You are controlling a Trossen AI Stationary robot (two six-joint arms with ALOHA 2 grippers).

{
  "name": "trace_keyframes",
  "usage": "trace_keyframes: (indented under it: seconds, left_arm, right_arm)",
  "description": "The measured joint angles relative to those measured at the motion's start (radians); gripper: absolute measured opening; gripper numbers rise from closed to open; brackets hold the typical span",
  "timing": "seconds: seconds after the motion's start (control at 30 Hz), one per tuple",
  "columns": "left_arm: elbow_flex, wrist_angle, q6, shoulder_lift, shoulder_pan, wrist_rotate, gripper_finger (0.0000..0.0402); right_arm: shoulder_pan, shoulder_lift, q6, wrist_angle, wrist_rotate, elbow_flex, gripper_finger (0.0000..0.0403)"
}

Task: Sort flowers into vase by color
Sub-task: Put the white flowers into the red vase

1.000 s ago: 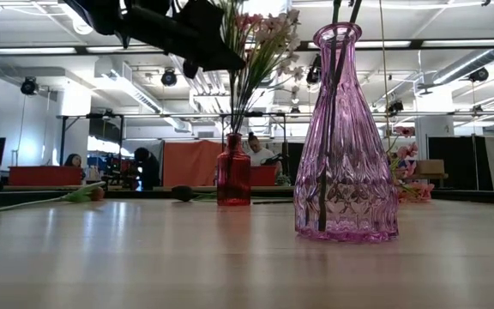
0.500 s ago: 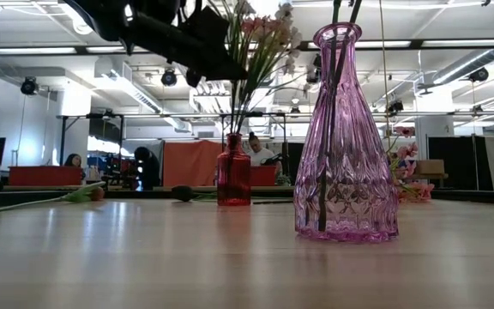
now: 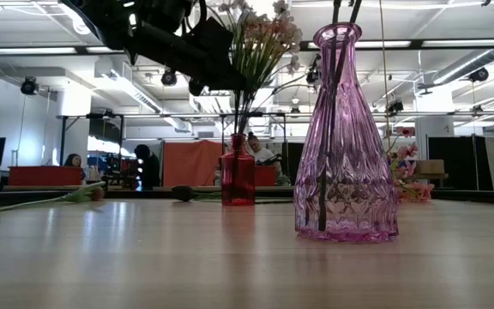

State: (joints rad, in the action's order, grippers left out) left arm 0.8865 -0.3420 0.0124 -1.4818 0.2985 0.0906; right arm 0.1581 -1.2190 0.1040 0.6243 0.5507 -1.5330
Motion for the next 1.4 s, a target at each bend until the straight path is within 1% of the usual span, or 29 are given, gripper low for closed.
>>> trace_keyframes:
  seconds: [0.13, 0.33, 0.6, 1.03, 1.13, 1.23, 1.4]
  left_arm:
    - [-0.037, -0.043, -0.020, 0.000, 0.000, 0.000, 0.0000]
    - [-0.068, -0.056, -0.027, 0.000, 0.000, 0.005, 0.0000]
    - [-0.120, -0.148, -0.033, 0.000, 0.000, 0.005, 0.0001]
    - [-0.137, -0.156, -0.077, 0.000, 0.000, 0.005, 0.0029]
    - [-0.139, -0.157, -0.077, 0.000, 0.000, 0.005, 0.0042]
    - [-0.139, -0.156, -0.077, 0.000, 0.000, 0.004, 0.0063]
    - [-0.139, -0.152, -0.077, 0.000, 0.000, 0.004, 0.0112]
  right_arm:
    - [0.000, 0.000, 0.000, 0.000, 0.000, 0.003, 0.0271]
    - [0.000, 0.000, 0.000, -0.001, 0.000, 0.015, 0.0270]
    - [0.000, 0.000, 0.000, -0.013, 0.000, 0.024, 0.0268]
    - [0.000, 0.000, -0.003, -0.017, -0.001, 0.034, 0.0267]
    - [0.000, 0.000, -0.012, -0.016, -0.001, 0.034, 0.0267]
    - [0.000, 0.000, -0.015, -0.011, -0.002, 0.034, 0.0267]
    - [0.000, 0.000, -0.027, -0.004, -0.002, 0.034, 0.0267]
